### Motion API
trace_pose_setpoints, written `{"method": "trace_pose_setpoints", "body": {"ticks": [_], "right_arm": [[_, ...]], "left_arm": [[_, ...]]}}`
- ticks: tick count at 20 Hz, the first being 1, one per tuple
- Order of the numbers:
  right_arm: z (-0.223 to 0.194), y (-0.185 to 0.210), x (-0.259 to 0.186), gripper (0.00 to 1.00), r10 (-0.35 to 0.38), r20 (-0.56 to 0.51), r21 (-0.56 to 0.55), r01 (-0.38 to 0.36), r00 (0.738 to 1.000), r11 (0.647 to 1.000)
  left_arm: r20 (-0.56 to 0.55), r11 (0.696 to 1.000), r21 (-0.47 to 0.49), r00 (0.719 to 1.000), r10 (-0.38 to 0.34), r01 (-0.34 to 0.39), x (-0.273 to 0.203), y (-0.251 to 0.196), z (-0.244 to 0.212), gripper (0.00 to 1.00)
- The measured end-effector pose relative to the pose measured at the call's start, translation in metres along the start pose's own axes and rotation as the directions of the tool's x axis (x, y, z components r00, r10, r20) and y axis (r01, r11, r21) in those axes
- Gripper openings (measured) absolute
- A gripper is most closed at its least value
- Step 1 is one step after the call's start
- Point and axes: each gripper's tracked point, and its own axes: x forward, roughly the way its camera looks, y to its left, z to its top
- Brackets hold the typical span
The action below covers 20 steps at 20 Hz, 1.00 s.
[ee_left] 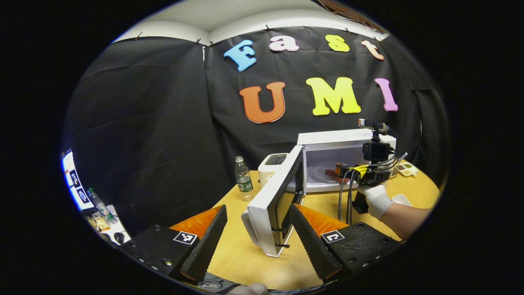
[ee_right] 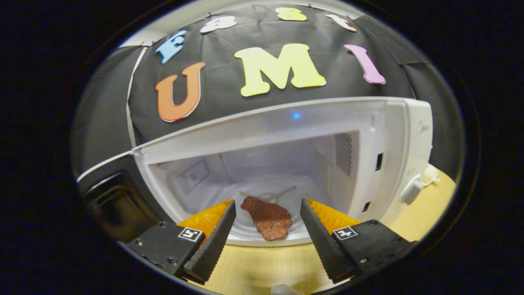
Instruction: Open the microwave oven with the left hand, put the food in, and close the microwave oven.
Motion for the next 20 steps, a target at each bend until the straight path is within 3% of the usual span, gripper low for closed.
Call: {"method": "trace_pose_setpoints", "body": {"ticks": [1,2,5,6,7,8,9,10,11,19,20], "right_arm": [[0.010,0.005,-0.022,1.00,0.025,0.001,-0.024,-0.025,1.000,0.999],[0.021,0.007,-0.044,0.92,0.045,0.003,-0.049,-0.045,0.999,0.998],[0.040,0.018,-0.120,0.92,0.161,-0.045,-0.100,-0.164,0.986,0.981],[0.048,0.010,-0.144,1.00,0.160,-0.065,-0.134,-0.168,0.985,0.977],[0.060,0.001,-0.168,1.00,0.154,-0.069,-0.171,-0.164,0.986,0.971],[0.073,-0.007,-0.190,0.92,0.151,-0.064,-0.203,-0.161,0.987,0.966],[0.084,-0.013,-0.211,1.00,0.161,-0.062,-0.241,-0.171,0.985,0.955],[0.096,-0.021,-0.228,1.00,0.156,-0.055,-0.237,-0.165,0.986,0.957],[0.105,-0.026,-0.245,0.92,0.166,-0.045,-0.209,-0.172,0.985,0.963],[0.148,-0.113,-0.338,0.92,-0.007,-0.002,-0.155,0.007,1.000,0.988],[0.150,-0.119,-0.347,0.92,-0.020,0.003,-0.151,0.020,1.000,0.988]], "left_arm": [[0.020,1.000,-0.005,1.000,-0.001,0.001,-0.001,0.004,0.007,0.94],[0.035,1.000,-0.001,0.999,0.008,-0.008,-0.001,0.012,0.012,0.94],[0.060,0.999,0.001,0.997,0.048,-0.048,0.006,0.043,0.021,0.94],[0.055,0.998,0.004,0.996,0.066,-0.067,0.008,0.053,0.021,0.94],[0.049,0.997,-0.003,0.996,0.075,-0.075,0.014,0.064,0.017,0.94],[0.048,0.997,-0.009,0.995,0.083,-0.083,0.018,0.073,0.016,0.94],[0.034,0.995,-0.011,0.995,0.096,-0.095,0.022,0.081,0.012,0.94],[0.024,0.995,-0.016,0.995,0.098,-0.097,0.027,0.087,0.007,0.94],[0.016,0.994,-0.025,0.994,0.104,-0.104,0.030,0.090,0.005,0.94],[-0.043,0.995,-0.050,0.996,0.079,-0.081,0.072,0.102,-0.039,0.94],[-0.049,0.996,-0.063,0.997,0.067,-0.070,0.077,0.101,-0.045,0.87]]}}
